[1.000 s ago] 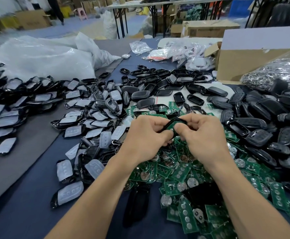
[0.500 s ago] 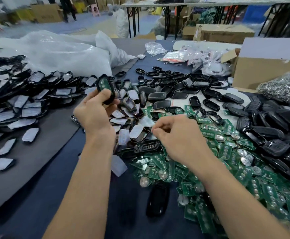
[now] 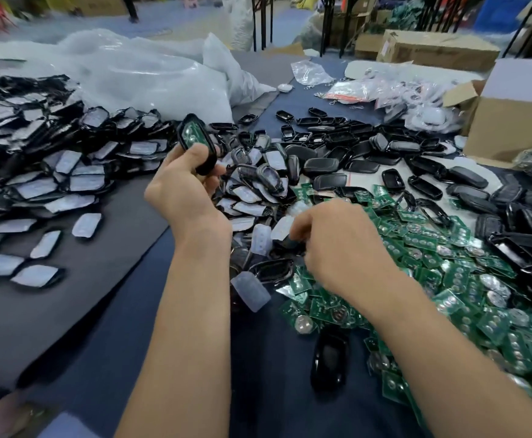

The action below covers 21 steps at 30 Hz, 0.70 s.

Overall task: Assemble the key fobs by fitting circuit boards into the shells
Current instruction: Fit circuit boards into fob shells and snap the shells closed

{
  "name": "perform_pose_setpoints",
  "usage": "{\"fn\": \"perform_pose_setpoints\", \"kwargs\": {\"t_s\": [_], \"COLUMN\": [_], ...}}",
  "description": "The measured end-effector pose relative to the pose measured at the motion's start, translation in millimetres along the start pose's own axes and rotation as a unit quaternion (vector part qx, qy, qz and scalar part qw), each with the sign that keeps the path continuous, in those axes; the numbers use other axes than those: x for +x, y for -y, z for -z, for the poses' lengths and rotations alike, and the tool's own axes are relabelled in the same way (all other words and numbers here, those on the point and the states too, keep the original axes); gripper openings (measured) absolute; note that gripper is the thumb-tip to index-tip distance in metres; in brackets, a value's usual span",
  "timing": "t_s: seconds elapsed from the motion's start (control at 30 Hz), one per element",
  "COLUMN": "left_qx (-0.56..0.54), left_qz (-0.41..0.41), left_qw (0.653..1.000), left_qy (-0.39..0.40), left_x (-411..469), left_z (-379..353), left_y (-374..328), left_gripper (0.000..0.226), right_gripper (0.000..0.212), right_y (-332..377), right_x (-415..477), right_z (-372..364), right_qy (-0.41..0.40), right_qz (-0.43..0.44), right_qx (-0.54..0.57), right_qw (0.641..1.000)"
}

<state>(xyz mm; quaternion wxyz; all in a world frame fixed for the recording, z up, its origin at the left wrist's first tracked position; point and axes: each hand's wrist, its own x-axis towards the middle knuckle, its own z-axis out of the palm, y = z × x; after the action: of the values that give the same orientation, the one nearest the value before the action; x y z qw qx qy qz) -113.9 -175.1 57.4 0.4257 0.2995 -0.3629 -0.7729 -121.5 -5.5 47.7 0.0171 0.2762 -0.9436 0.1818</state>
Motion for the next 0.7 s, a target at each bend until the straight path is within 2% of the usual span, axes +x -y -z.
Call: {"fn": "perform_pose_setpoints", "kwargs": {"t_s": [0.1,0.17,0.23,0.37,0.5,0.6,0.7], "left_qx": [0.003,0.006,0.007,0.006,0.01,0.015,0.019], "left_qz": [-0.002,0.0,0.002,0.005,0.006,0.007,0.008], "left_qw": [1.0,1.0,1.0,1.0,1.0,1.0,1.0], "left_qy": [-0.003,0.001,-0.003,-0.01,-0.011,-0.01,-0.01], "left_x": [-1,-1,0,-1,-1,-2,-1], "left_z": [-1,-1,0,1,0,-2,-3], "left_y": [-2,-4,-5,-5,-3,0,1], "left_gripper": [0.015,0.016,0.022,0.023,0.02,0.018,0.018], "right_gripper": [0.011,0.03,0.029,0.019,0.022,0.022,0.02], "right_y": [17,27,31,18,-4,-14,-15], "right_x": [-14,-25,-29,-24,-11,-6,-4], "right_z": [-9,-22,-28,-29,-14,-8,-5], "right_qy": [0.017,0.051,0.024,0.047,0.042,0.069,0.001], "right_qz": [-0.002,0.031,0.057,-0.017,-0.083,-0.082,-0.091], "right_qx": [0.122,0.09,0.052,0.146,0.225,0.204,0.172], "right_qw": [0.992,0.994,0.997,0.988,0.97,0.973,0.981]}}
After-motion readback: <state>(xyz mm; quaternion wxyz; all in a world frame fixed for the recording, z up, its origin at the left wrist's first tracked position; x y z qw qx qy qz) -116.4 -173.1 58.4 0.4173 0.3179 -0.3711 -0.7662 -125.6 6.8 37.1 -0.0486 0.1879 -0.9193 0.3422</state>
